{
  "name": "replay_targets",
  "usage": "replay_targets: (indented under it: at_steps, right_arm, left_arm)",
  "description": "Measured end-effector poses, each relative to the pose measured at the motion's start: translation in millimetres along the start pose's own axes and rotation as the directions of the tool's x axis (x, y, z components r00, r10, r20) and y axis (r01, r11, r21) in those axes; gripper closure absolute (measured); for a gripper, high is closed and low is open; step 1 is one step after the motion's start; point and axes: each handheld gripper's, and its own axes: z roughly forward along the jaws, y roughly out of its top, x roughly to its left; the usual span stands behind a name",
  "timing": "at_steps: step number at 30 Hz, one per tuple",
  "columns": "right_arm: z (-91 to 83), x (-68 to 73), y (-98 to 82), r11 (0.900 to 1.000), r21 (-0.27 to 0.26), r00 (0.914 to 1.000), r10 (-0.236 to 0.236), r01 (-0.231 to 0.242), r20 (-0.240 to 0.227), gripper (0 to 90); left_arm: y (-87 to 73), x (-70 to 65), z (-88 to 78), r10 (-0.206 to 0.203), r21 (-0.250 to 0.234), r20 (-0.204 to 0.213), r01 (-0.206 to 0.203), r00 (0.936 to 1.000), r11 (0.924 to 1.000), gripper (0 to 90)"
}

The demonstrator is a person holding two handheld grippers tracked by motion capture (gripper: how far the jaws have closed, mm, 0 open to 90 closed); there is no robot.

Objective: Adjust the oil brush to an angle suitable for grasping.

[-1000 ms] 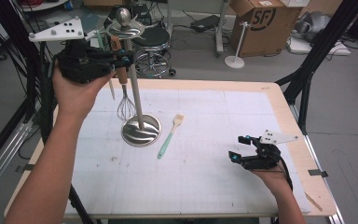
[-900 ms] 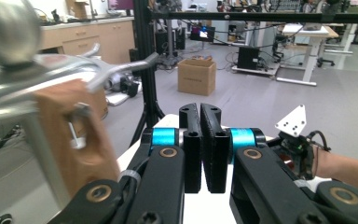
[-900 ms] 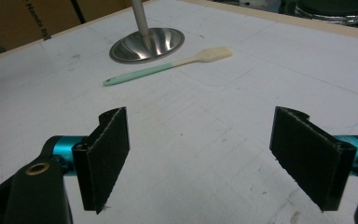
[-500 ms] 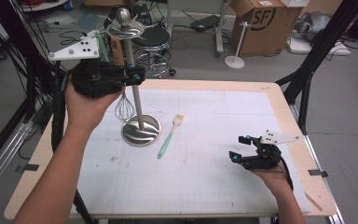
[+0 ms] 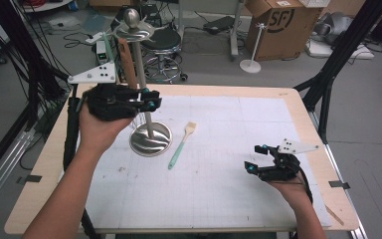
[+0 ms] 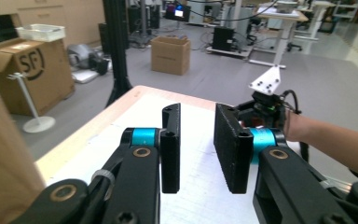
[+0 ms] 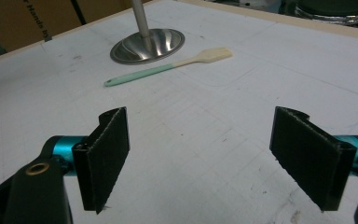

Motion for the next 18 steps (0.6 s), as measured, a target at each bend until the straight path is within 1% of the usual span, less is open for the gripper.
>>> replay_targets:
  at_steps: [1, 5, 7, 10, 14, 16, 18]
  right_arm:
    - [0.2, 0.0, 0.0, 1.000, 0.000, 1.0000, 0.000, 0.000, 0.000, 19.6]
    - [0.1, -0.2, -0.1, 1.000, -0.001, 1.0000, -0.001, 0.001, -0.001, 19.6]
    - [0.0, -0.7, -0.2, 1.000, -0.003, 1.0000, -0.004, 0.004, 0.000, 19.6]
    - [-0.3, -0.7, -0.2, 1.000, -0.004, 1.0000, -0.003, 0.003, 0.000, 19.5]
    - [-0.4, -0.2, -0.3, 1.000, -0.003, 1.0000, -0.003, 0.003, -0.001, 19.5]
    - [-0.2, -0.2, -0.4, 1.000, -0.005, 1.0000, -0.006, 0.006, -0.001, 19.5]
    - [-0.2, 0.5, -0.4, 1.000, 0.000, 1.0000, 0.002, -0.002, -0.002, 19.6]
  left_arm:
    - [-1.6, 0.3, 1.6, -0.006, 0.002, 0.015, 0.006, 0.9999, 1.0000, 70.2]
    - [-5.8, -1.3, 8.5, -0.008, 0.035, 0.046, 0.006, 0.9989, 0.9994, 67.2]
    - [-7.7, -3.3, 12.1, -0.005, 0.043, 0.067, 0.002, 0.9978, 0.9991, 65.1]
    - [-12.9, -4.8, 16.5, -0.010, 0.051, 0.088, 0.006, 0.9961, 0.9987, 62.0]
    - [-24.8, -4.1, 19.8, -0.027, 0.059, 0.095, 0.021, 0.9951, 0.9981, 56.9]
    - [-32.1, -4.1, 20.7, -0.035, 0.055, 0.084, 0.030, 0.9958, 0.9980, 53.3]
    - [-39.9, -4.3, 21.5, -0.042, 0.053, 0.077, 0.038, 0.9962, 0.9979, 50.2]
